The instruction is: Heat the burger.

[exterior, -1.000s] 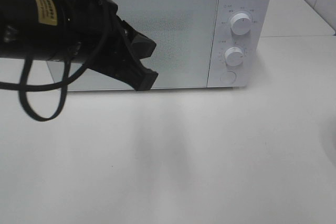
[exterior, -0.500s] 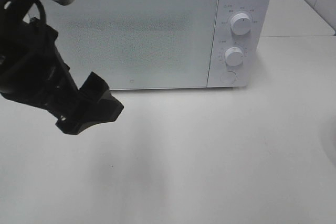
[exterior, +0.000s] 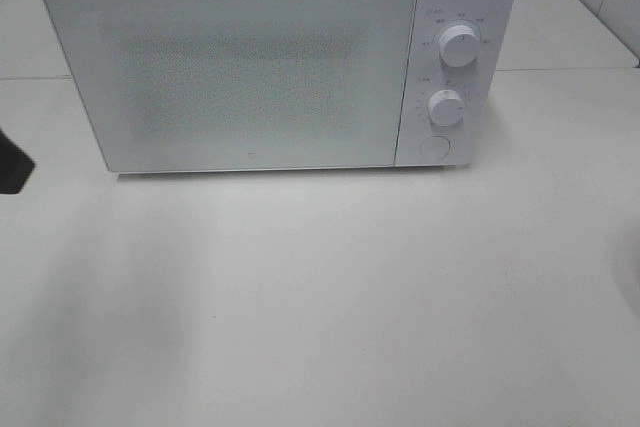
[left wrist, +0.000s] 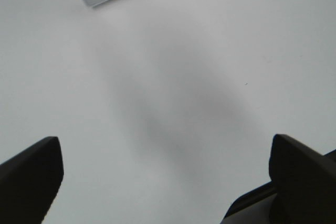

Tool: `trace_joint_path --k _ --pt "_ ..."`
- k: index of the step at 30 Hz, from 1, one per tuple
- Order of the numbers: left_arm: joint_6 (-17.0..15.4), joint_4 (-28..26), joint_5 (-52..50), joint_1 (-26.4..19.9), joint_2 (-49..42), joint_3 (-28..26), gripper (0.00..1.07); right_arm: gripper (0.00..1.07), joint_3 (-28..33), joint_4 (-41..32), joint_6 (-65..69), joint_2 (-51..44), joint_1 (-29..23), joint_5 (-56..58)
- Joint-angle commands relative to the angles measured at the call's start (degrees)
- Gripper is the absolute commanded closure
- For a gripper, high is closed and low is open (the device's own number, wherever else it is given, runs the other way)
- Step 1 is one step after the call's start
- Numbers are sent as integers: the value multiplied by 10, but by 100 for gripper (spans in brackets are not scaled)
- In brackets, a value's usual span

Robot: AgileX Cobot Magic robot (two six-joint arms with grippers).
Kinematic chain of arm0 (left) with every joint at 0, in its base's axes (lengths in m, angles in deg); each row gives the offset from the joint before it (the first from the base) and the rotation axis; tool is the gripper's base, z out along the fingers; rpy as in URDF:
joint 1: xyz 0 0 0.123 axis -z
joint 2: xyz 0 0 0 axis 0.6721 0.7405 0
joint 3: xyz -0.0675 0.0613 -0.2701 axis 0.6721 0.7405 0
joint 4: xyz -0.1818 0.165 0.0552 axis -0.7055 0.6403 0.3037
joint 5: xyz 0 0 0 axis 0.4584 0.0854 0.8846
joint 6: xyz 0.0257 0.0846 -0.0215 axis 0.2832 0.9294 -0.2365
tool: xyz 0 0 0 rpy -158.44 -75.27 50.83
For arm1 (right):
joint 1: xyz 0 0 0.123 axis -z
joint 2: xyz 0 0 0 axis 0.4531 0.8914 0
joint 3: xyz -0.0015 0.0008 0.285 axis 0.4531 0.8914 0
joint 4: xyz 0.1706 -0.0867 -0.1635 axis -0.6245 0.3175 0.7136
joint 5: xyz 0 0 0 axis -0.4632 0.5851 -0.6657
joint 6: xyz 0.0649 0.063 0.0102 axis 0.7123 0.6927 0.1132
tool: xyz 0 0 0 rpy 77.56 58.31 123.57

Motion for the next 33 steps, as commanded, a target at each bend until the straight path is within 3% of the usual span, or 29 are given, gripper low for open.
trace_joint_path --k 1,2,3,4,13,17,24,33 --pt "47 -39 41 -57 -30 18 5 58 -1 0 5 -15 1 -3" --pt "83 -53 45 -87 -55 38 5 58 -1 0 5 -15 1 -3" --pt "83 -53 45 -87 -55 38 5 58 -1 0 5 -15 1 -3" --pt "108 -65 45 -110 -81 61 5 58 -1 0 5 -15 1 -3" --pt "105 -44 48 -204 -187 128 5 58 -1 0 5 -15 1 -3" --pt "104 -68 66 -254 -262 155 5 58 -1 0 5 -15 1 -3" --pt "104 -70 93 -269 -333 189 5 58 -1 0 5 -15 1 -3" --pt "105 -72 56 -269 -448 226 5 58 -1 0 5 -15 1 -3"
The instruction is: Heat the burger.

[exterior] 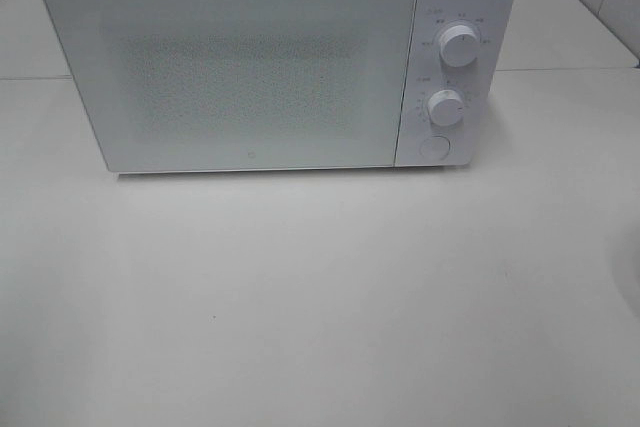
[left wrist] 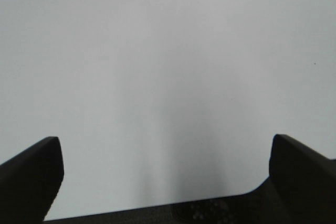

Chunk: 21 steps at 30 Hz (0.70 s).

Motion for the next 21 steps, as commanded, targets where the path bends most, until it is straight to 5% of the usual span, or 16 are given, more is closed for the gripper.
trace_joint_path --k 1,13,21 --pt "1 -3 -12 -1 -38 3 5 58 -1 0 5 -15 1 -3" --pt "-1 13 -13 -1 -205 3 5 58 -1 0 5 -15 1 -3" --pt "-2 13 -13 -1 -202 3 5 58 -1 0 5 -15 1 -3"
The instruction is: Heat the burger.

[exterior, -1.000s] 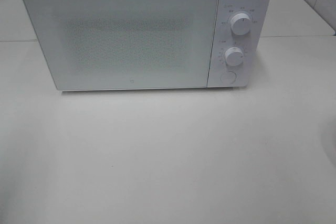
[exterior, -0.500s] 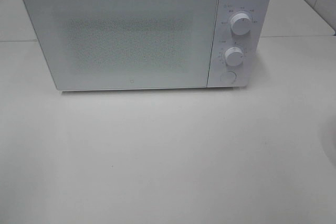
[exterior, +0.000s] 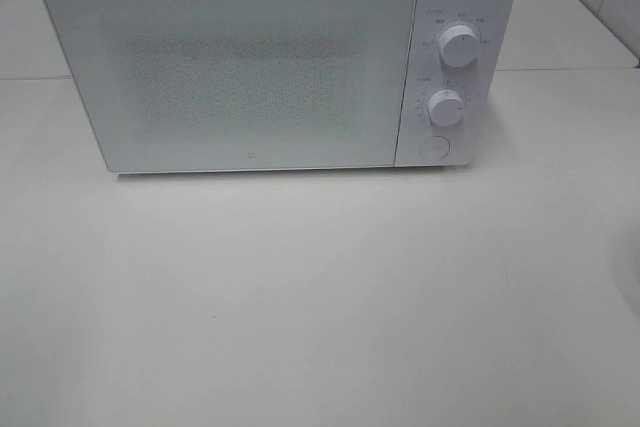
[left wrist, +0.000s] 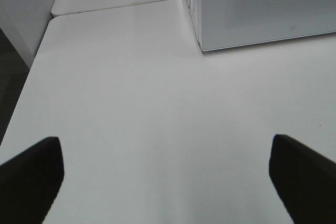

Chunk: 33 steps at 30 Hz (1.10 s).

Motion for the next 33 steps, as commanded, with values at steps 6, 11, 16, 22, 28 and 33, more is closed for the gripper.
trace_joint_path --k 6,11,16,22,28,33 --pt "-2 -1 -9 -1 -14 2 5 58 -1 0 5 -15 1 -3" --pt "-7 -10 -9 -1 -14 2 5 58 -1 0 5 -15 1 -3" --pt "-7 -1 -9 -1 -14 2 5 58 -1 0 5 -15 1 -3" --pt "-52 36 -10 -1 -14 3 5 58 -1 0 5 -15 1 -3" --pt "-63 41 -10 -1 -14 3 5 58 -1 0 5 -15 1 -3" --pt "-63 41 -10 -1 -14 3 5 58 -1 0 5 -15 1 -3"
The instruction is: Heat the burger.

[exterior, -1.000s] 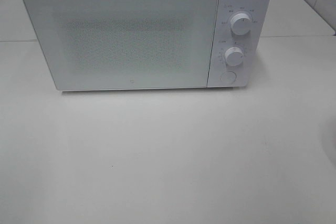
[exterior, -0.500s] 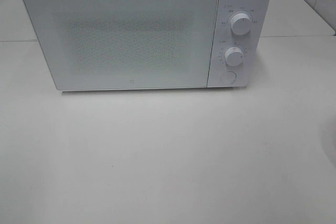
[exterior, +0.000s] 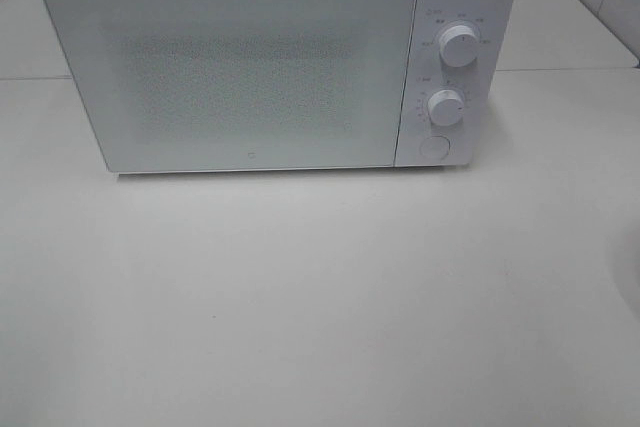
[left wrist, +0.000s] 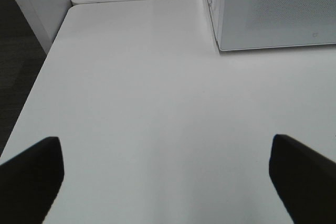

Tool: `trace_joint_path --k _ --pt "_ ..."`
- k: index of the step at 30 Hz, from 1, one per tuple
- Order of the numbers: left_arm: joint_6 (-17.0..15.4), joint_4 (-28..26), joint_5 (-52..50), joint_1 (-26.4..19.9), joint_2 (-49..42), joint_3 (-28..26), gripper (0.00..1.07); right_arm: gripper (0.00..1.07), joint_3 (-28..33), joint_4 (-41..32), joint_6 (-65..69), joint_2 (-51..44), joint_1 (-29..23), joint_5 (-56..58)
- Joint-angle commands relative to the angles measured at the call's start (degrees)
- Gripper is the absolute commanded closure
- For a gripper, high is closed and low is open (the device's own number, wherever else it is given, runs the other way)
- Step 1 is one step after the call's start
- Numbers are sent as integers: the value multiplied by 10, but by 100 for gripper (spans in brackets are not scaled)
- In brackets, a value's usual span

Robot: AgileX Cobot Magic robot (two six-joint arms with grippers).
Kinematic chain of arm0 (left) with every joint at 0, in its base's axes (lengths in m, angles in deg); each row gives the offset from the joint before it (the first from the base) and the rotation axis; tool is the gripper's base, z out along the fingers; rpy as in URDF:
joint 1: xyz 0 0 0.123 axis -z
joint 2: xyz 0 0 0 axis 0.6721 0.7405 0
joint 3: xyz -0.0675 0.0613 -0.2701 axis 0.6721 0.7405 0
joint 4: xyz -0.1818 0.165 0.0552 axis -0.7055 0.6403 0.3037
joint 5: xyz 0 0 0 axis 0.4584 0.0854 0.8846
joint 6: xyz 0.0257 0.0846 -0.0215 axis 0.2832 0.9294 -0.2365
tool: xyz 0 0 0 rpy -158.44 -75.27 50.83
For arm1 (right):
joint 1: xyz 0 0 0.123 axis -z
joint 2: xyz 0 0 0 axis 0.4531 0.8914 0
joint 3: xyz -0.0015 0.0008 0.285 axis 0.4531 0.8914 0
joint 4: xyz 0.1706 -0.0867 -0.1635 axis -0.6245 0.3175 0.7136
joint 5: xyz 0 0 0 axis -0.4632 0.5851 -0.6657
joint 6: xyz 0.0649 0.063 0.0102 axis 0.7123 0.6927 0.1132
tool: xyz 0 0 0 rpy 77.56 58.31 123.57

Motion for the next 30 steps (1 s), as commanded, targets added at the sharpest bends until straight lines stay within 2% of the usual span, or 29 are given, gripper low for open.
trace_joint_path --k 1,30 --pt "-4 2 -9 -1 -14 2 5 58 -1 0 5 -15 1 -3" --pt "-4 2 -9 -1 -14 2 6 58 -1 0 5 -15 1 -3"
